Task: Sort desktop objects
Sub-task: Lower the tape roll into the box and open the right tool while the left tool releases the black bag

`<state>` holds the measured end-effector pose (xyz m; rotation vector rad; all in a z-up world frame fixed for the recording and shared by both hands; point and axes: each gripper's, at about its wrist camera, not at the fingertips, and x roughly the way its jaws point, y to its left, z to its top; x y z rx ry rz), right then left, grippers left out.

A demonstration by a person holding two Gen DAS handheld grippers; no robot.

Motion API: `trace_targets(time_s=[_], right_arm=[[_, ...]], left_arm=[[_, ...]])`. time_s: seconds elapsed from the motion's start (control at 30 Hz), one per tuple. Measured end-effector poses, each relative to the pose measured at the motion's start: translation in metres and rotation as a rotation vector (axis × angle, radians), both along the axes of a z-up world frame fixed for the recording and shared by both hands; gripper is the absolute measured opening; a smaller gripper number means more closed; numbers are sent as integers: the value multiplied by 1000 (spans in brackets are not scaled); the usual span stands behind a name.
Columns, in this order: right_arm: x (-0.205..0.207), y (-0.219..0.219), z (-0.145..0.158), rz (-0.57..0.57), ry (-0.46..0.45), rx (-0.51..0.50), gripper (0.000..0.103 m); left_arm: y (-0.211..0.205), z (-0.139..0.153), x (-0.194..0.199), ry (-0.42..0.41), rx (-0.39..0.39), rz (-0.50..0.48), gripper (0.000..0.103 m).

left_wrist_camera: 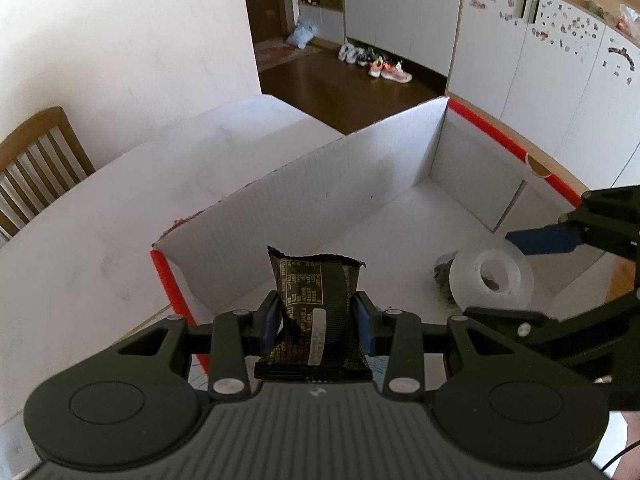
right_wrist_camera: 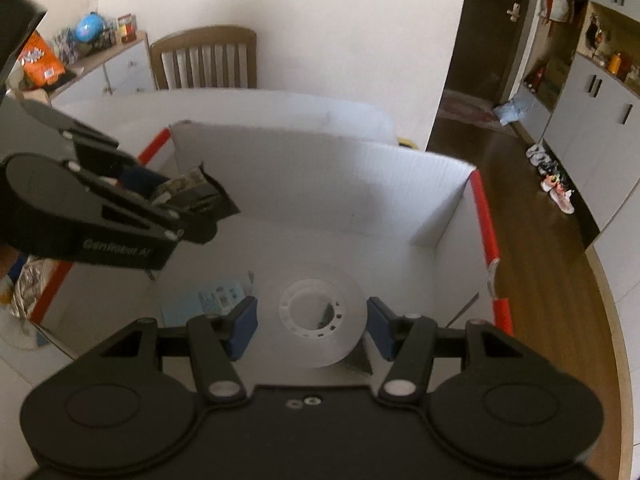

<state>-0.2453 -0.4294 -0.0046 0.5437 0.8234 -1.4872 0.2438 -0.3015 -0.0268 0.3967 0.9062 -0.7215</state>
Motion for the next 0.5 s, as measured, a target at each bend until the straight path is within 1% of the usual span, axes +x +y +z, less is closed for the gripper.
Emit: trace_targets(time_s=[0.2,0.33,0.5], right_arm=[[-3,-10,-9,11,6,61,58],[-6,-17,-13,15,9,97,58],[-6,-21,-19,19,6,127,58]], left_arm=[[-14,-9,9,20,56,-36,37],[-21,-13,10,18,83,-58,37],[-26,-19,11,12,129,-64,37]])
